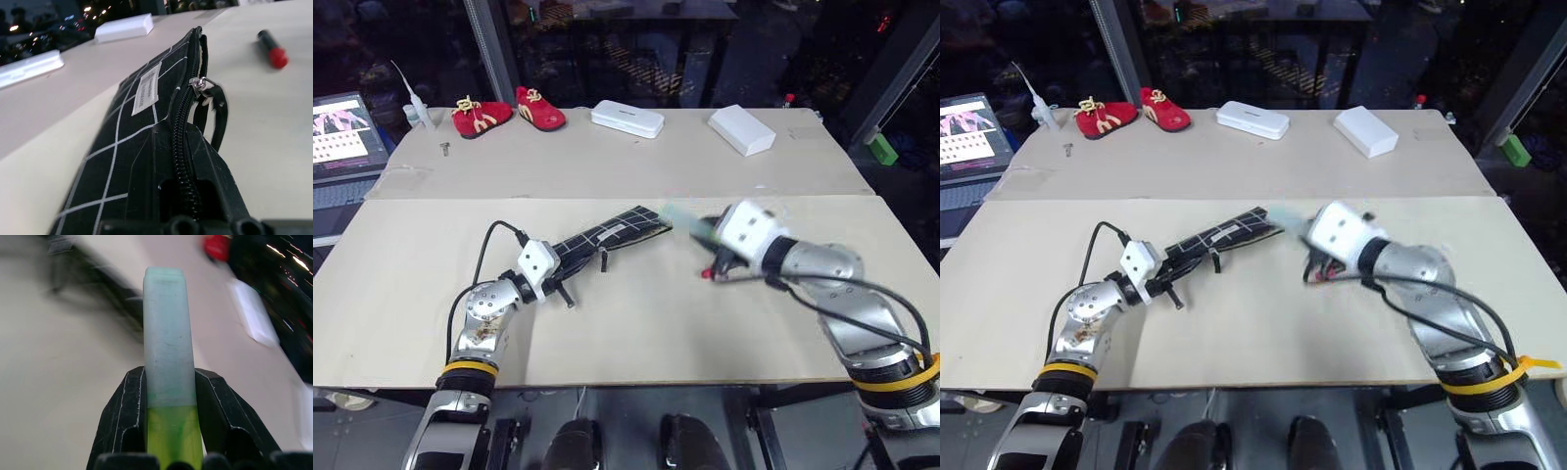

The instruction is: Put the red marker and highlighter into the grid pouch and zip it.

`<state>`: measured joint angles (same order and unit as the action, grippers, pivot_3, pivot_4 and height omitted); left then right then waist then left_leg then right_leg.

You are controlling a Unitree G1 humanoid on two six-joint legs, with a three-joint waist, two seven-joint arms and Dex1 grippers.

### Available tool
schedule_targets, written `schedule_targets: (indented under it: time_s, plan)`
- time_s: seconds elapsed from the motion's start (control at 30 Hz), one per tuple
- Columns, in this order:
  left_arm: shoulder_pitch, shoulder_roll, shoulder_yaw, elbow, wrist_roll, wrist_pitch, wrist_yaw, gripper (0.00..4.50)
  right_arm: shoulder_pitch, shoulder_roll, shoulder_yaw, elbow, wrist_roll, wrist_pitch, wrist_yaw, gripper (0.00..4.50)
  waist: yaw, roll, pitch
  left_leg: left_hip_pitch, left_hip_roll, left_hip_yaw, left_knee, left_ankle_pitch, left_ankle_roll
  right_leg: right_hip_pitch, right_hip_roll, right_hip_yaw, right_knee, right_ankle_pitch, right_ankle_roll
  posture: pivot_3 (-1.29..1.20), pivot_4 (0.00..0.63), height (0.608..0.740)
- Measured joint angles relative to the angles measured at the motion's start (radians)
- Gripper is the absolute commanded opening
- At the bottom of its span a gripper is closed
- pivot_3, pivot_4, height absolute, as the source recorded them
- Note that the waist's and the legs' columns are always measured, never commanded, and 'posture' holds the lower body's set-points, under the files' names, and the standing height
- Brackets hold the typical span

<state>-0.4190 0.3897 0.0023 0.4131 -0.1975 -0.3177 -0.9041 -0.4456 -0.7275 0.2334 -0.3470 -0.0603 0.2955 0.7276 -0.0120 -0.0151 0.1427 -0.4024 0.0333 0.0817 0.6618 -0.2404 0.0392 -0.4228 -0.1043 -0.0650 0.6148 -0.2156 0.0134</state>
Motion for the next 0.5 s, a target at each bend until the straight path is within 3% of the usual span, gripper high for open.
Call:
schedule_targets:
  time_s: [0.2,0.5]
  plan:
    - [0.0,-0.002,-0.014,-0.035,-0.001,0.036,-0.017,0.0,-0.034,0.009,0.045,0.103,-0.061,-0.113,0.032,1.02,0.001,0.0,0.0,0.001,0.0,0.0,0.0,0.0,0.0,0.001,0.0,0.0,0.0,0.001,0.0,0.0,0.15,0.74]
    - [0.0,-0.006,-0.023,-0.07,-0.001,0.06,-0.017,0.0,-0.043,0.009,0.047,0.161,-0.085,-0.119,0.06,1.02,0.006,0.0,0.0,0.001,0.0,0.002,0.001,0.0,0.0,0.001,0.0,0.0,0.0,0.001,-0.001,0.0,0.15,0.74]
